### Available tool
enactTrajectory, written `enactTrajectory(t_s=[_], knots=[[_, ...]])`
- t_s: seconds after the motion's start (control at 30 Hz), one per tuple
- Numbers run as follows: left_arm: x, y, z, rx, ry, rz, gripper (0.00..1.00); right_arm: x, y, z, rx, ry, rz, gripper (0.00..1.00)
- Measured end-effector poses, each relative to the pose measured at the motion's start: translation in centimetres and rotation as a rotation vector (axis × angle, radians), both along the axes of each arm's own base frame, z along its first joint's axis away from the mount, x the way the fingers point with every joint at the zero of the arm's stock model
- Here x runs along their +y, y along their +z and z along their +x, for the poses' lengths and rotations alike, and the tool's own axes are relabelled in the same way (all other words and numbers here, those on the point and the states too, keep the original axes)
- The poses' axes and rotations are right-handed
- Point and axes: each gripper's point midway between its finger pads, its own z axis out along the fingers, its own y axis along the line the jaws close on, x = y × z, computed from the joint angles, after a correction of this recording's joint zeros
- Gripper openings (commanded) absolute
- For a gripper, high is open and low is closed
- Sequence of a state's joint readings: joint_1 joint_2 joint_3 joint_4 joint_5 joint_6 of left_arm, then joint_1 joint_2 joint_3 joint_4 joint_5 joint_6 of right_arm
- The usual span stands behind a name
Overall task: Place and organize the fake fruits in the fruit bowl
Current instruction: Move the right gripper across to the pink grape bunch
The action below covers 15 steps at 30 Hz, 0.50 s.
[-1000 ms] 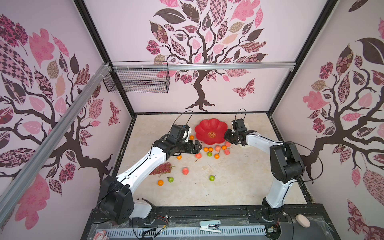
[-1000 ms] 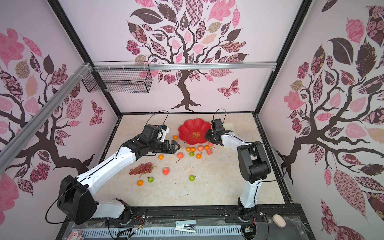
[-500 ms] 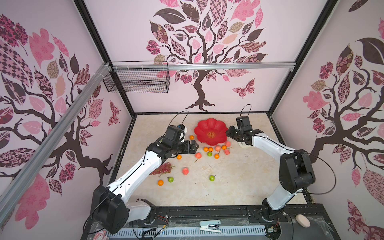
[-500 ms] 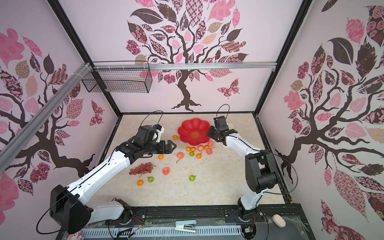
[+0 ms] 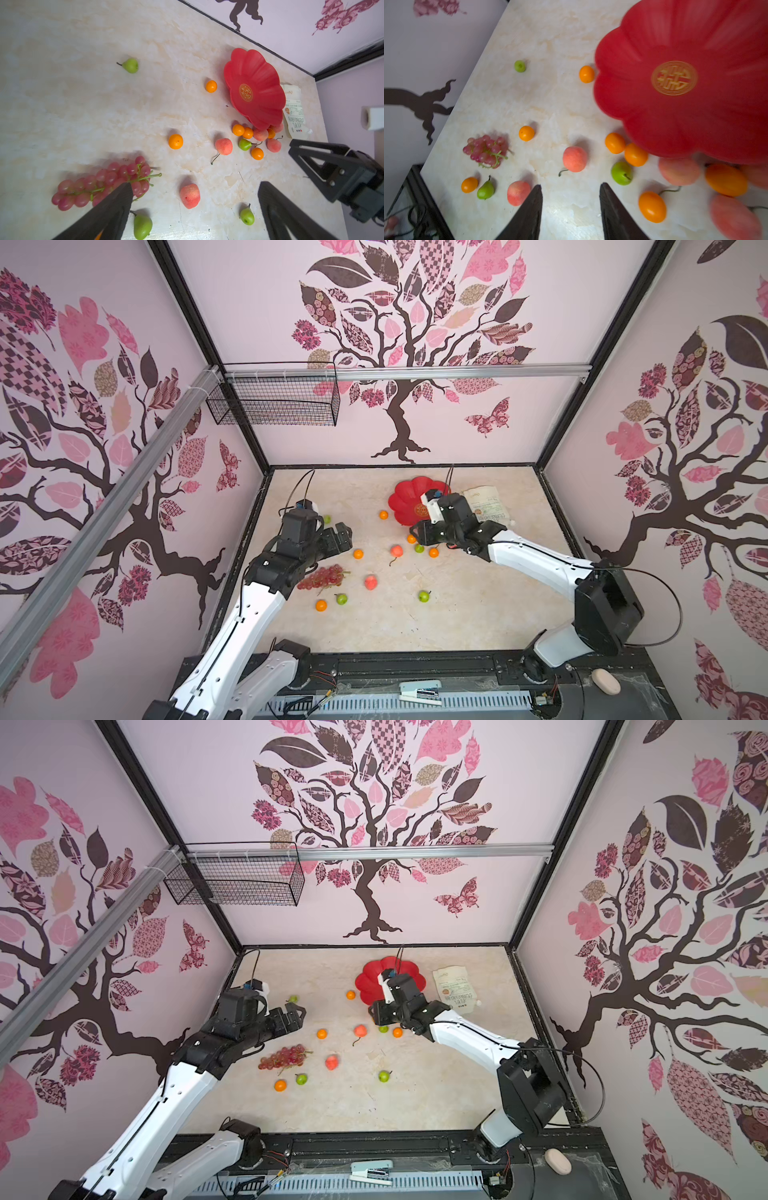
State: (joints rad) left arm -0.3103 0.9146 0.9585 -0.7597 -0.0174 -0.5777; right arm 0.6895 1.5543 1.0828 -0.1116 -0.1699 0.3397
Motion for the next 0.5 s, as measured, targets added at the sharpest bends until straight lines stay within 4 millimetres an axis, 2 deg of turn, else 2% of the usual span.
enactTrajectory(t_s=[0.13, 0.3, 0.4, 0.5], knots=[[2.3, 0.0, -1.7, 0.017, 0.105, 0.03, 0.98, 5.0, -2.0, -2.8, 0.003, 0.194, -0.017, 0.46], [3.7, 0.3, -3.6, 0.02, 0.171, 0.025, 0.98, 10.5, -4.8, -5.2, 0.034, 0.4, -0.067, 0.44], [4.2, 1.0, -4.6, -0.009, 0.186, 0.002, 0.98, 13.1, -5.8, -5.9, 0.043, 0.487, -0.086, 0.43], [5.0, 0.6, -5.1, 0.001, 0.22, -0.025, 0.98, 15.0, -6.8, -6.5, 0.057, 0.55, -0.1, 0.42]])
